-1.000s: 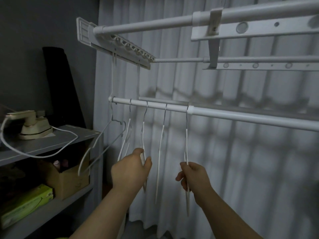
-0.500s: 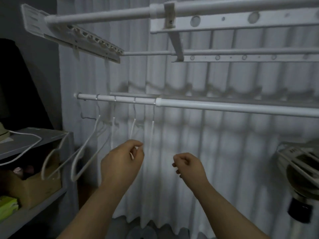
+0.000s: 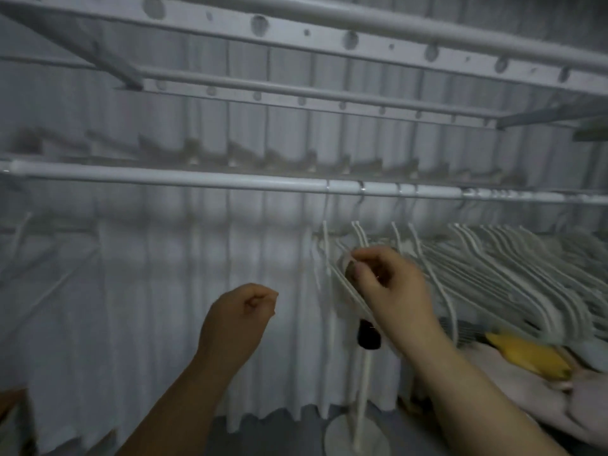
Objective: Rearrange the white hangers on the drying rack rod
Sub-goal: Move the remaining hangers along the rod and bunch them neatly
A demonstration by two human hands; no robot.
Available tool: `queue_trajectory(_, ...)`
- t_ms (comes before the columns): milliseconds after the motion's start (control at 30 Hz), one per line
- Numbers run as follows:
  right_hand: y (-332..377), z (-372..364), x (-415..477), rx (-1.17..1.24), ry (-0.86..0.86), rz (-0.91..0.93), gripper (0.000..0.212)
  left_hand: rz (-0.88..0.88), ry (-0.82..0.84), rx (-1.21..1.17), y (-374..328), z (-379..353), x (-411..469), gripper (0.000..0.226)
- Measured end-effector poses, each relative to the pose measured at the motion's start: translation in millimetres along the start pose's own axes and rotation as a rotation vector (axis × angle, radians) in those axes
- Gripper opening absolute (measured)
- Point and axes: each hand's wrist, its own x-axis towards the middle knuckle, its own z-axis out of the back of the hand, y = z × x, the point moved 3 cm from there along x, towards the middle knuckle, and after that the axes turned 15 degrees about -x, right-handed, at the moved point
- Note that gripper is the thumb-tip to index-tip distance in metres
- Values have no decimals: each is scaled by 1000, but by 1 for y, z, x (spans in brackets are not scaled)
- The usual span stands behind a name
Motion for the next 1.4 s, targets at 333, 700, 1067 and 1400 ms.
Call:
queue_trajectory(333,-85,36,17,-79,229,-102,26,213,-7,-20,19,-119,-13,43)
queue_trajectory(700,-102,-9,29,363,479,-520,47,21,-271,335,11,-84,-24,31)
queue_trajectory(1067,-56,-69,15,556,457,-509,22,93,-511,382,33,24,-26,30)
queue_trajectory(1400,46,-183,-10,558,496,-351,19,117,-613,506,43,164,-19,31)
